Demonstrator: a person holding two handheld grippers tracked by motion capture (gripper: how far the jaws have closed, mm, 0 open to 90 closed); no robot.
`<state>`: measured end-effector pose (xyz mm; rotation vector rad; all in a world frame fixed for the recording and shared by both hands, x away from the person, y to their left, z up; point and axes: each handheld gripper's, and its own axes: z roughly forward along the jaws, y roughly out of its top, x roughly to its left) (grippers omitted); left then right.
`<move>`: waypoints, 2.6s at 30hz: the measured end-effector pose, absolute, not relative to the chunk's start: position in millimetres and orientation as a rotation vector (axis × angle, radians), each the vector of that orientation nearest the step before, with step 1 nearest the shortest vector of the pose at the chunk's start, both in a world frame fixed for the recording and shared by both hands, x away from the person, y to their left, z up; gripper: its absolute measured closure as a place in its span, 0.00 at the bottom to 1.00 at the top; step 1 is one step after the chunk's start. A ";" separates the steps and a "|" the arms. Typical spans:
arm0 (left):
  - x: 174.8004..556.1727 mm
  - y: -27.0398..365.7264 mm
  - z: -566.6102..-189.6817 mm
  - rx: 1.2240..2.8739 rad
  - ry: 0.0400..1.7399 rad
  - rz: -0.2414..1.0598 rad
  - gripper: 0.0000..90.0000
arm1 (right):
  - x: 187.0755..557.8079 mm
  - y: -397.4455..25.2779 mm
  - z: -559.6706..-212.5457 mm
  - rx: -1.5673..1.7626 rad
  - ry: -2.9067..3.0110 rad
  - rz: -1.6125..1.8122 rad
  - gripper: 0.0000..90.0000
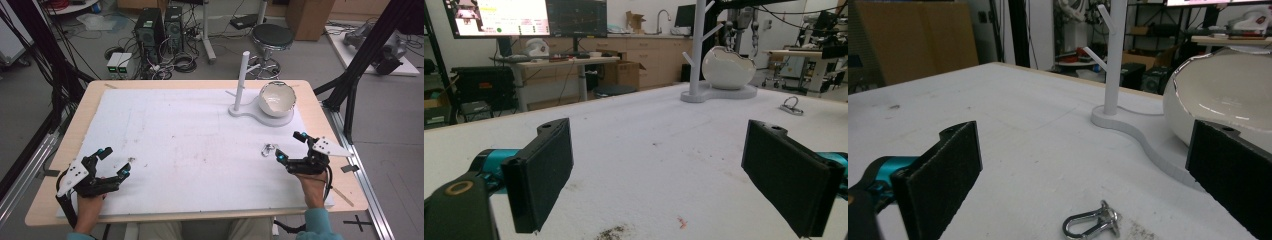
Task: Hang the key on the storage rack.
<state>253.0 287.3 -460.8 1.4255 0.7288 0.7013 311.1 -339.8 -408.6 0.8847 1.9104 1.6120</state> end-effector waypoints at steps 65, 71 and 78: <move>253.2 286.6 -460.7 1.431 0.730 0.701 0.15 | 413.9 -296.8 -392.6 0.702 2.864 0.606 0.21; 253.1 286.7 -460.7 1.431 0.729 0.701 0.15 | 415.3 -297.0 -394.5 0.739 2.894 0.569 0.35; 253.1 286.7 -460.7 1.430 0.729 0.701 0.15 | 416.4 -295.5 -396.1 0.720 2.922 0.533 0.53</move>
